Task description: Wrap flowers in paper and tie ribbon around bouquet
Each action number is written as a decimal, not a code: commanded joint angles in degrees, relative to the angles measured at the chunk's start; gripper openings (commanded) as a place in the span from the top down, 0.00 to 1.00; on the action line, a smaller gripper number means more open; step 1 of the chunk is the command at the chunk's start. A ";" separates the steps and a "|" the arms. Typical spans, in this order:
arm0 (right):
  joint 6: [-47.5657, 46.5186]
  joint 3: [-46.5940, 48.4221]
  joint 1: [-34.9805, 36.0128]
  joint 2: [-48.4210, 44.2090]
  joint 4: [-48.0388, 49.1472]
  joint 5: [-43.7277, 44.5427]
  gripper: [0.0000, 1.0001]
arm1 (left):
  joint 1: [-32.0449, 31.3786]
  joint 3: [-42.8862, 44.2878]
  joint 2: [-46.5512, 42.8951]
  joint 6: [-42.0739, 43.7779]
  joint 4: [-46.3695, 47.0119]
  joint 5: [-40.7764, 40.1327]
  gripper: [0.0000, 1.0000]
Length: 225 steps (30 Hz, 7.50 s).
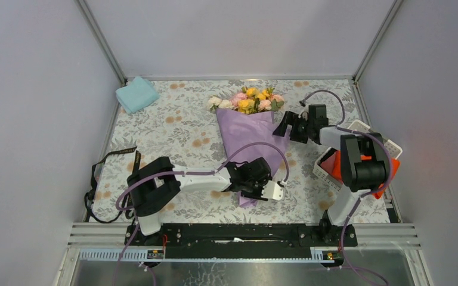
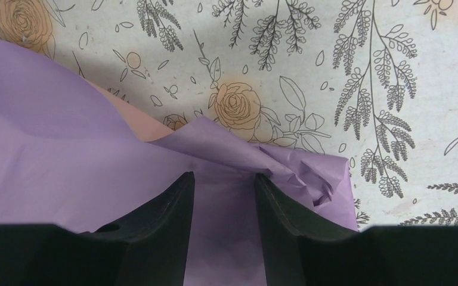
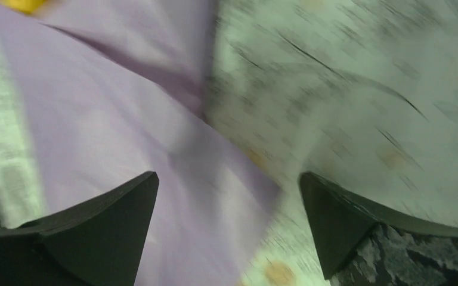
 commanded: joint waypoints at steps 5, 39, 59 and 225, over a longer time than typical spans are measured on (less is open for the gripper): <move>5.56 3.95 0.19 14.22 14.10 -19.64 0.00 | -3.64 -3.99 4.68 3.51 -3.79 -4.87 0.48; 10.52 -2.91 2.92 9.77 23.42 -18.09 1.00 | 28.54 12.25 -12.90 -2.25 -24.27 3.12 0.16; 4.22 2.54 5.26 9.09 12.01 -13.07 1.00 | 96.97 -13.49 -18.49 1.49 -22.53 -8.44 0.12; -1.89 7.45 5.39 8.49 -1.75 -2.16 1.00 | 34.43 4.15 -8.28 -7.77 -19.47 -0.41 0.27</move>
